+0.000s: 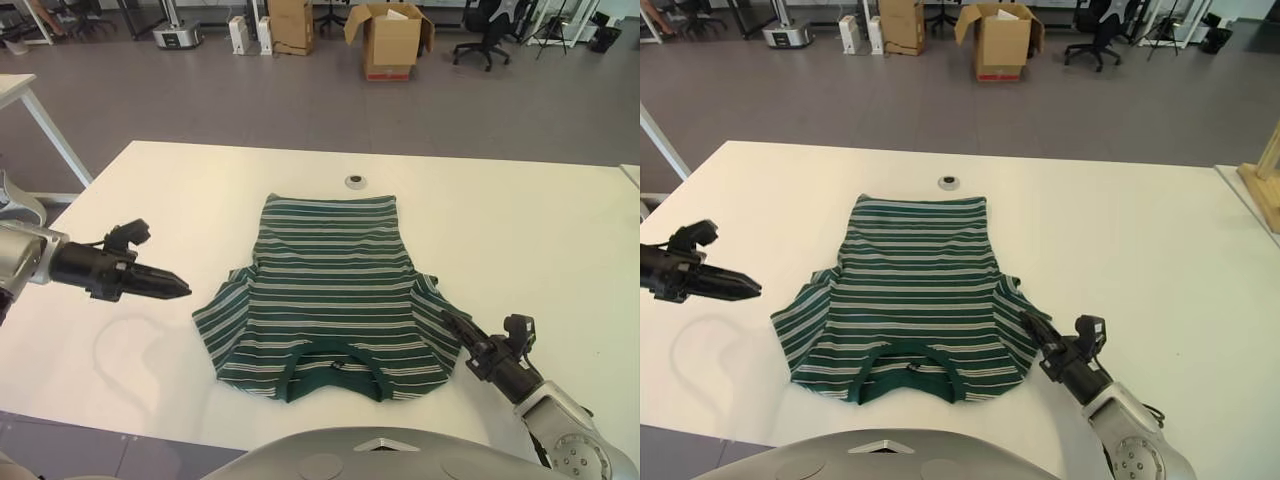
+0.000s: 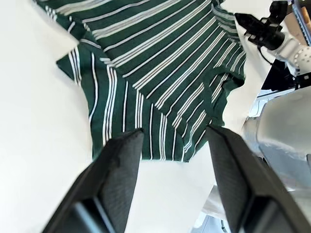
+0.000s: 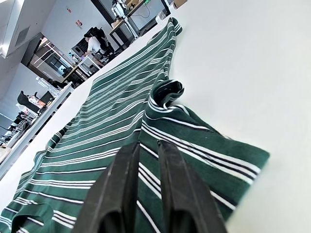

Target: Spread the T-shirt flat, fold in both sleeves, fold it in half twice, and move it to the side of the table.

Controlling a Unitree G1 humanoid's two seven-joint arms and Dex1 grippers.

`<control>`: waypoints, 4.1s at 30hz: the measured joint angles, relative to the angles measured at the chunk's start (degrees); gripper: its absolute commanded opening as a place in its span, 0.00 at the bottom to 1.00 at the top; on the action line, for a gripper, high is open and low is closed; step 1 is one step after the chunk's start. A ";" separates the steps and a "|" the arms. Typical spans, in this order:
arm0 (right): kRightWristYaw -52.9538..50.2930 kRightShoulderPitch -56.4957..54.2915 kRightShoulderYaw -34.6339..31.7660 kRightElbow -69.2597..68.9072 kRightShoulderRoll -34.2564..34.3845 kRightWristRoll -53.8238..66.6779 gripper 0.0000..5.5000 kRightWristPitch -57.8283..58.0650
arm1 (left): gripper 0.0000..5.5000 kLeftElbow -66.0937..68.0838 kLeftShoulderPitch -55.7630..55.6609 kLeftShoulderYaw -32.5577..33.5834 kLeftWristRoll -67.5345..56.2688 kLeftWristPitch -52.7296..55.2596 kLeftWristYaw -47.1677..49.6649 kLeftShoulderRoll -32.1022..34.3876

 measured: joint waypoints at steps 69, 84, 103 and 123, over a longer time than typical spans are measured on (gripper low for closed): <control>0.74 -4.23 -0.63 2.72 -3.70 -0.10 0.12 2.57 | 0.03 -27.51 14.61 13.19 6.70 0.14 21.59 -26.27; -2.16 -6.80 -5.91 5.25 -4.94 0.06 0.12 2.26 | 0.24 -25.93 8.92 30.72 -2.66 -0.07 41.74 -40.42; 11.23 -10.98 -4.08 10.87 -27.03 4.02 0.55 22.37 | 0.24 -30.27 23.35 37.89 -4.88 -3.40 55.55 -49.90; 7.72 -15.75 2.55 11.97 -20.62 0.32 0.29 19.28 | 0.24 -30.37 23.31 35.73 -4.92 -3.47 55.48 -50.06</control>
